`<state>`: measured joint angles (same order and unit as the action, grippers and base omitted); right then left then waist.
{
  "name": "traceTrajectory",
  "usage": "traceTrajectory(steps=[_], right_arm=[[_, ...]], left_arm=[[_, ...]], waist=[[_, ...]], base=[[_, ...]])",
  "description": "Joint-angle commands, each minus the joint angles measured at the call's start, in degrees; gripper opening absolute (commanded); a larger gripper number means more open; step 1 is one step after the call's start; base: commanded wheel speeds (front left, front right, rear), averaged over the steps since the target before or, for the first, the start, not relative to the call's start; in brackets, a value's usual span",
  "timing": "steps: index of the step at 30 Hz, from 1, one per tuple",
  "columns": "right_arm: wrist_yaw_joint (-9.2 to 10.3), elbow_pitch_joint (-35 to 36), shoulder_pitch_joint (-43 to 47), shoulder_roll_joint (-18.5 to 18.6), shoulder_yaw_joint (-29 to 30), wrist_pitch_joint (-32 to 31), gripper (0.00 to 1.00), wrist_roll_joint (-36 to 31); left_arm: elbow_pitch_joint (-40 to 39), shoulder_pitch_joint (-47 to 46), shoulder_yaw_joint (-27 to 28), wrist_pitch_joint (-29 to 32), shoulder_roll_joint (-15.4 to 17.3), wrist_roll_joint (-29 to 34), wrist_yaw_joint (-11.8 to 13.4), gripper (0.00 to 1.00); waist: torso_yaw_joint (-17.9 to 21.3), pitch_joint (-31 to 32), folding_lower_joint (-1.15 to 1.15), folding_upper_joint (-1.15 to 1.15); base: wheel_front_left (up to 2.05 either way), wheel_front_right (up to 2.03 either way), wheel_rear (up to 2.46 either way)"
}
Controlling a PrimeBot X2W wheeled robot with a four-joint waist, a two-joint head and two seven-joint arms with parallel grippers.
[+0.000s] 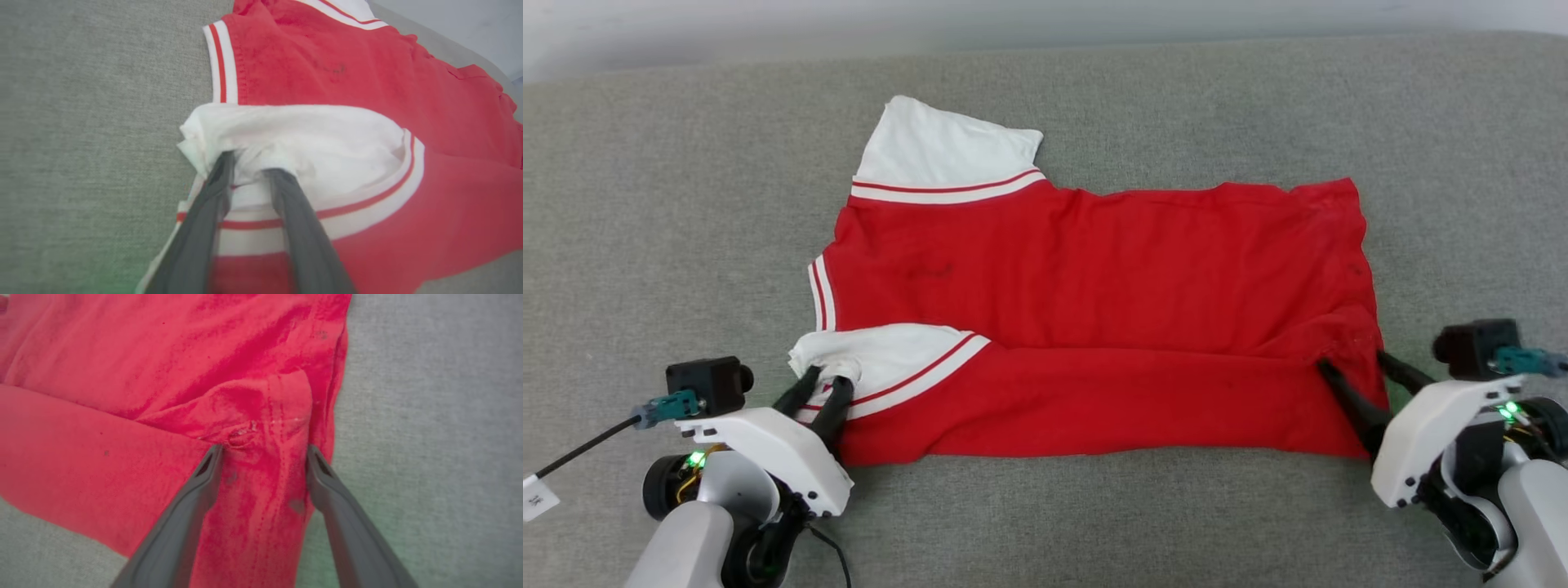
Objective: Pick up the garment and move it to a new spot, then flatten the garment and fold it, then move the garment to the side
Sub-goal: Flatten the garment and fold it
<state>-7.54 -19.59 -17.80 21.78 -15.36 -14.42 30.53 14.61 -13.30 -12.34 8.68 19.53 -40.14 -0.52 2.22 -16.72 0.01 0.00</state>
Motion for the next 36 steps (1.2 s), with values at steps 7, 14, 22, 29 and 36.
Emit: traceTrajectory(steps=[7,14,22,29,36], right_arm=[[0.08,3.3,4.3,-0.8,3.5,13.3,1.0,-0.2],[0.08,7.7,8.8,-2.7,7.4,19.4,1.0,-3.9],[0.08,14.1,14.2,-6.5,12.5,18.2,1.0,-7.8],[0.08,19.4,15.2,-8.6,13.8,16.3,1.0,-9.9],[0.08,21.2,13.2,-9.6,14.1,15.9,1.0,-9.8]], left_arm=[[0.4,-0.1,1.0,0.5,2.5,-0.7,-1.2,1.0],[-0.7,0.7,1.1,6.0,7.1,-1.6,-2.0,1.0],[-4.4,0.8,-1.0,21.7,14.7,-5.4,-4.2,1.0],[-6.0,1.4,-1.0,35.2,18.0,-11.5,-2.0,1.0],[-3.0,1.1,-0.8,37.6,15.6,-14.7,0.0,1.0]], waist=[[-0.7,5.2,-0.01,0.0],[0.1,10.4,-0.01,0.0],[1.3,12.8,-0.01,0.0],[3.5,9.5,-0.01,0.0],[5.4,4.4,-0.01,0.0]], base=[[0.0,0.0,0.0],[0.0,0.0,0.0],[0.0,0.0,0.0],[0.0,0.0,0.0],[0.0,0.0,0.0]])
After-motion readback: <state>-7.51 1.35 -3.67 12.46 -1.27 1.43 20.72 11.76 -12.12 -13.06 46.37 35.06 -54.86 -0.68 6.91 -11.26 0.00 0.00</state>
